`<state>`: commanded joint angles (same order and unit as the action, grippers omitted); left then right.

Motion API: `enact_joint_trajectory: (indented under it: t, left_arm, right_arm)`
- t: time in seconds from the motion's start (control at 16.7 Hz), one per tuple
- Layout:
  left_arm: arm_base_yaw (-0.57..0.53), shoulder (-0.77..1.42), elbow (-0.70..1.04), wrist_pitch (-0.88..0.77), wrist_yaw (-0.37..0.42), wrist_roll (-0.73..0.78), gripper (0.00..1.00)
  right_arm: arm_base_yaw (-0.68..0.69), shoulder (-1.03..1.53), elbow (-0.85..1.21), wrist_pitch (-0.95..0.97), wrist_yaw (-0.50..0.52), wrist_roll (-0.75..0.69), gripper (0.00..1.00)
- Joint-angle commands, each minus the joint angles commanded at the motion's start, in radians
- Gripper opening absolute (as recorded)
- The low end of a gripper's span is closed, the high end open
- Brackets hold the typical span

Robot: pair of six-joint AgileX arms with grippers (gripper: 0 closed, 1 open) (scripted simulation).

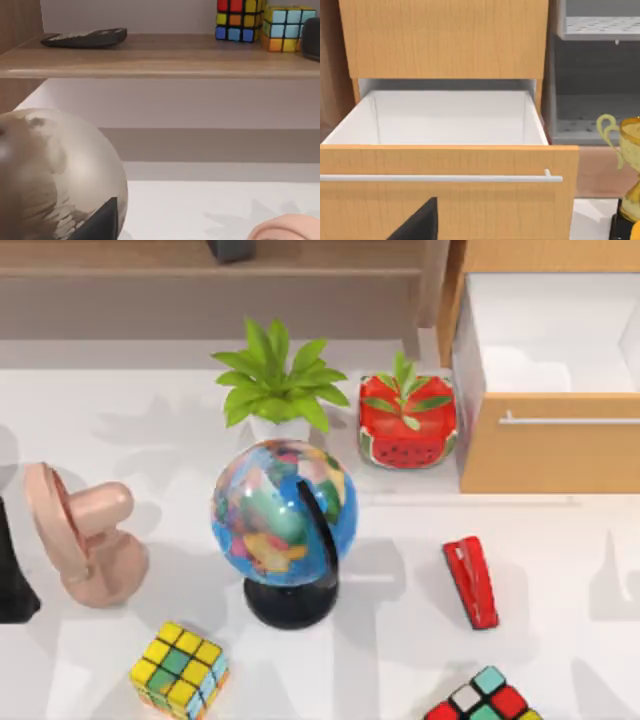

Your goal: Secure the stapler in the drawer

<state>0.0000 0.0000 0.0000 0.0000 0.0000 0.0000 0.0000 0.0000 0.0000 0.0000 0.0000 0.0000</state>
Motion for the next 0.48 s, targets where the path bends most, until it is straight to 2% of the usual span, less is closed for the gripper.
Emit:
enact_joint_trajectory:
  t: [0.24, 0.48]
  left_arm:
    - [0.000, 0.000, 0.000, 0.000, 0.000, 0.000, 1.00]
    - [0.000, 0.000, 0.000, 0.000, 0.000, 0.000, 1.00]
  right_arm:
    - [0.011, 0.031, 0.027, -0.020, 0.000, 0.007, 1.00]
    - [0.071, 0.220, 0.177, -0.130, 0.000, 0.047, 1.00]
